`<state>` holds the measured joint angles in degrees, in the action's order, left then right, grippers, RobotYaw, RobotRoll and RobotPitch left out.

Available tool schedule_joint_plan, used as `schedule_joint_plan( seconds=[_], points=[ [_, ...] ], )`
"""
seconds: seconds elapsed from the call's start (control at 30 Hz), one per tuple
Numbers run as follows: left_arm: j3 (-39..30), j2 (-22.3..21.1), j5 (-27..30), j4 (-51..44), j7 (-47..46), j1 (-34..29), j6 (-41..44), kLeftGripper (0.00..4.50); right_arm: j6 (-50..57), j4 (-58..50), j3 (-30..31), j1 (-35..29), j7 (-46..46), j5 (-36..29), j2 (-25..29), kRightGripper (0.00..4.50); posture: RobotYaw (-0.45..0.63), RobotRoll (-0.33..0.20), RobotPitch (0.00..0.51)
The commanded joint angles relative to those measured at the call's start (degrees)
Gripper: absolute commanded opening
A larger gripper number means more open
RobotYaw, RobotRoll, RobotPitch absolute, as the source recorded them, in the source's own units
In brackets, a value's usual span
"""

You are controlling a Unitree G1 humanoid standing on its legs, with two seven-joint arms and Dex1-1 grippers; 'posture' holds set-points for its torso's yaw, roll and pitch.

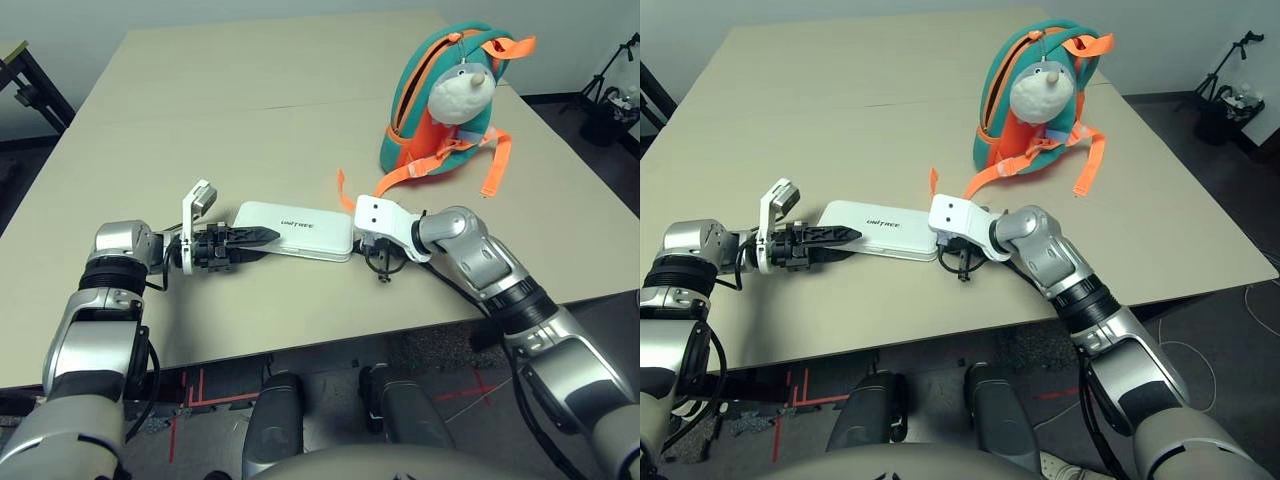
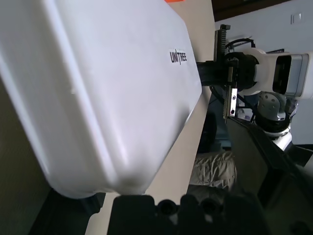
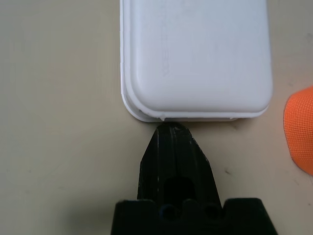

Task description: Put the pencil case into the backpack and zip it.

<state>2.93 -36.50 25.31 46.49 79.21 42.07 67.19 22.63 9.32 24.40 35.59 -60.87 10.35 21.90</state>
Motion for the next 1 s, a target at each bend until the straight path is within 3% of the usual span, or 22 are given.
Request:
schedule_joint_plan(
  seconds=[0.03, 0.07, 0.17, 0.5, 0.8, 1.0],
  points=[
    [1.4, 0.8, -1.5, 1.2, -1.2, -1.1, -1.1, 4.5, -1.1, 1.1, 0.6, -0.3, -0.4, -0.6, 1.1, 0.03, -0.11, 0.0, 0.109],
    [1.3, 0.8, -1.4, 1.3, -1.3, -1.0, -1.1, 4.5, -1.3, 1.3, 0.5, -0.4, -0.4, -0.6, 1.3, 0.03, -0.11, 0.0, 0.109],
    [1.2, 0.8, -1.6, 1.6, -1.5, -1.0, -1.4, 3.86, -1.6, 1.5, 0.3, -0.8, -0.3, -0.7, 2.1, 0.0, -0.11, 0.0, 0.111],
    [0.4, 1.1, -1.7, 3.4, -2.3, 0.1, -2.7, 0.01, -1.7, 1.8, -0.2, -1.7, 0.5, -1.3, 3.8, 0.0, -0.11, 0.0, 0.114],
    [0.3, 1.2, -1.3, 2.9, -1.4, 0.3, -2.2, 0.01, -1.7, 2.0, -0.5, -2.1, 1.1, -2.0, 5.1, 0.0, -0.11, 0.0, 0.114],
    [1.9, -1.5, 0.3, -1.5, 2.5, -1.6, 1.9, 0.01, -2.1, 2.5, -0.7, -2.2, 1.1, -2.3, 6.0, 0.0, -0.1, 0.0, 0.114]
  ],
)
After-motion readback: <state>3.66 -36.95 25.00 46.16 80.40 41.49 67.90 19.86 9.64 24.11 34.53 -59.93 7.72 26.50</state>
